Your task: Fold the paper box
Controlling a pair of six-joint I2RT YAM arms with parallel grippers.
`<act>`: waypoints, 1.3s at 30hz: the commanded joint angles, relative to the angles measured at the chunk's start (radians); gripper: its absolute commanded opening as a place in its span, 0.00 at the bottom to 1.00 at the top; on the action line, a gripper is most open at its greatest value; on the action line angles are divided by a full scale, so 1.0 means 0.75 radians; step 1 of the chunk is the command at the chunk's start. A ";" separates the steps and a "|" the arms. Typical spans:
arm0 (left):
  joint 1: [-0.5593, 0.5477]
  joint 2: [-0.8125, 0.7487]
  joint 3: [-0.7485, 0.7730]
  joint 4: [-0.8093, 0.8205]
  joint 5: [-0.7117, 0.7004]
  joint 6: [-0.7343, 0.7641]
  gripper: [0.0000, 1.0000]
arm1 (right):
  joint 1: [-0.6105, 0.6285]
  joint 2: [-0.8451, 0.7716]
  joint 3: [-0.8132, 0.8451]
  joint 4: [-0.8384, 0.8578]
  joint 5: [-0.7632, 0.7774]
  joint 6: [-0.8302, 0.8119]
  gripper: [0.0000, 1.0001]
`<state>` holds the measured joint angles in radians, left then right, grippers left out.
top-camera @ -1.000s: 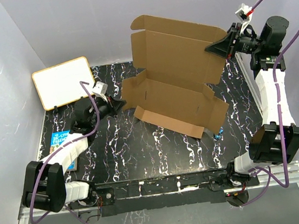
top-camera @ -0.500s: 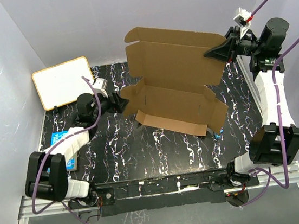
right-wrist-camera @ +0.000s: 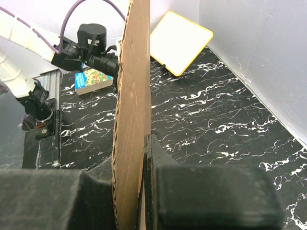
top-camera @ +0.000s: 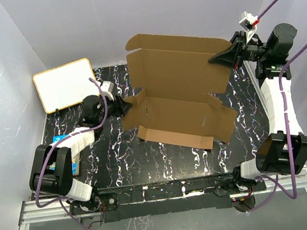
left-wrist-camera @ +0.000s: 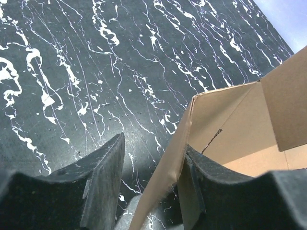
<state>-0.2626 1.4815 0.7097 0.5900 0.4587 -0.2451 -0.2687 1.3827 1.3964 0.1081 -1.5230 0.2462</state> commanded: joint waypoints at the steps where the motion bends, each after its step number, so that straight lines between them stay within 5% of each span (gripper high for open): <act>1: 0.008 0.013 0.095 0.000 0.025 0.015 0.42 | 0.002 0.026 0.020 0.221 0.096 0.238 0.08; 6: 0.050 -0.029 0.267 -0.237 -0.080 -0.090 0.60 | -0.006 0.098 0.139 0.209 0.224 0.338 0.08; 11: 0.101 -0.313 0.300 -0.459 -0.236 -0.323 0.78 | -0.018 0.175 0.312 0.195 0.336 0.423 0.08; 16: 0.092 -0.457 0.185 -0.232 -0.073 -0.758 0.80 | -0.018 0.205 0.352 0.239 0.413 0.520 0.08; 20: -0.098 -0.391 0.121 0.058 -0.060 -1.067 0.79 | -0.017 0.180 0.210 0.455 0.444 0.740 0.08; 27: -0.356 -0.258 0.225 0.127 -0.290 -1.197 0.84 | -0.020 0.139 -0.010 0.664 0.499 1.056 0.08; 39: -0.522 0.034 0.488 0.126 -0.491 -1.285 0.92 | -0.022 0.146 -0.270 0.988 0.528 1.496 0.08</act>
<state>-0.6285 1.4792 0.9966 0.6434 0.1539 -1.1904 -0.2817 1.5326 1.2213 0.7021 -1.1564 1.2190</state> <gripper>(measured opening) 0.923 0.090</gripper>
